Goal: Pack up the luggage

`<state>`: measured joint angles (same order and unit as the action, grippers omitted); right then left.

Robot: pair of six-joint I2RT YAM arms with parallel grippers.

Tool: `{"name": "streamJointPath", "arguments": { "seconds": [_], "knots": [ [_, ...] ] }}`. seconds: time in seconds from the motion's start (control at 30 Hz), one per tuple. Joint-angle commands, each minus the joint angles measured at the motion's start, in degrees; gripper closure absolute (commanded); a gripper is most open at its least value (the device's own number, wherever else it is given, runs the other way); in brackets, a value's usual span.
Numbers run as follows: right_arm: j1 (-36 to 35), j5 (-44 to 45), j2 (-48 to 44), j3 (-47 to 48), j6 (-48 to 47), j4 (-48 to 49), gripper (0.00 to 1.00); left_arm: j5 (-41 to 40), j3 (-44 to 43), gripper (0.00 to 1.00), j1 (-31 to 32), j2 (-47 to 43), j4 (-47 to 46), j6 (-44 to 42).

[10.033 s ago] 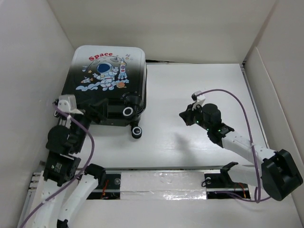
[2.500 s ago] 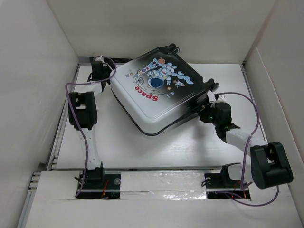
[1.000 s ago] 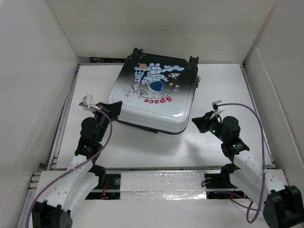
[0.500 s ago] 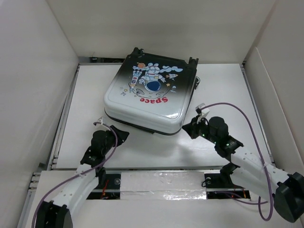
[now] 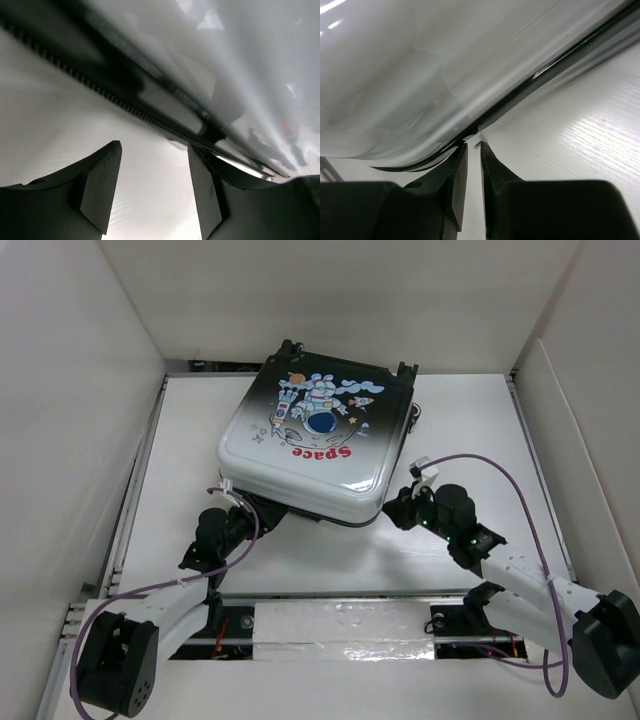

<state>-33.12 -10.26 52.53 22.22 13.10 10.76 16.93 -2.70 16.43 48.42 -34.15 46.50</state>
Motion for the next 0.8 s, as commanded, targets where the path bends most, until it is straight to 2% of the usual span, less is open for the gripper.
{"name": "streamJointPath", "arguments": {
  "seconds": [0.0,0.13,0.23,0.3,0.4,0.57,0.77],
  "knots": [
    [1.74,0.42,-1.37,-2.96,0.25,11.10,0.74,2.85,-0.55,0.47,0.10,2.37,-10.49,0.87],
    [2.89,1.21,-0.69,-6.66,0.61,17.61,0.70,2.67,-1.43,0.48,0.63,6.84,-14.79,1.05],
    [4.29,-2.37,4.22,-4.12,-1.75,19.56,0.65,2.32,-2.48,0.48,3.08,9.83,-16.91,1.31],
    [5.00,-4.76,6.08,-2.10,-3.25,19.29,0.62,-0.74,-3.71,0.48,7.71,11.68,-16.91,1.05],
    [5.53,-5.03,8.11,-2.88,-3.08,23.85,0.59,-4.97,-4.94,0.48,12.91,13.18,-17.61,1.31],
    [5.53,-9.16,12.06,-0.59,-4.93,21.76,0.56,-7.52,-4.07,0.49,13.46,13.10,-18.67,2.54],
    [5.53,-10.93,12.07,-3.31,-3.88,26.49,0.59,-8.31,-3.37,0.49,13.46,12.40,-18.32,2.81]
  ]
}}
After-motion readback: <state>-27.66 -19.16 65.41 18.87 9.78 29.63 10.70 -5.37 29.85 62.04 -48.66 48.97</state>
